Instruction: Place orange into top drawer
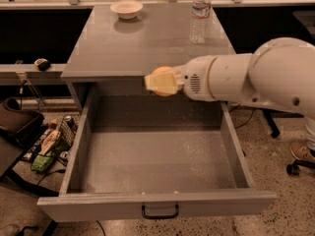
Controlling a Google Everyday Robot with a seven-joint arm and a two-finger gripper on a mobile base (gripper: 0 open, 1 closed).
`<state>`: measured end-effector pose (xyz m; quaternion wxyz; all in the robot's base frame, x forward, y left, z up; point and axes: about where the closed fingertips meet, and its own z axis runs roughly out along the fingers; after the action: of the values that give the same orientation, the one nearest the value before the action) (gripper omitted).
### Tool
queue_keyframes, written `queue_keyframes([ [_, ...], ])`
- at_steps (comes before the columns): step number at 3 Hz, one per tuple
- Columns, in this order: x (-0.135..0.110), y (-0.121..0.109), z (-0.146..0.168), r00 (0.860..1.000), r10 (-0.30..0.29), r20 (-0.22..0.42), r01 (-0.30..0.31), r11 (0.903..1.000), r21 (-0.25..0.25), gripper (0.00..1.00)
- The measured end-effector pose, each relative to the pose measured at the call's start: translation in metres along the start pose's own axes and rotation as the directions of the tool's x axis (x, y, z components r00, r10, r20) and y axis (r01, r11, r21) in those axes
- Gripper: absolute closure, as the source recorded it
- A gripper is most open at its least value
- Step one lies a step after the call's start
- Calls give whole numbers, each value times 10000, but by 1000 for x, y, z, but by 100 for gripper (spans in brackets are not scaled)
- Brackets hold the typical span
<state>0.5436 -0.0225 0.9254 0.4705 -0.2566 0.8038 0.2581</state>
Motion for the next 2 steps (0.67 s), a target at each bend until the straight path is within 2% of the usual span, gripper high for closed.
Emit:
queue_keyframes([
  [1, -4, 9, 5, 9998, -179, -23, 179, 9998, -116, 100],
  [2, 25, 27, 43, 9976, -563, -406, 529, 9954, -799, 100],
])
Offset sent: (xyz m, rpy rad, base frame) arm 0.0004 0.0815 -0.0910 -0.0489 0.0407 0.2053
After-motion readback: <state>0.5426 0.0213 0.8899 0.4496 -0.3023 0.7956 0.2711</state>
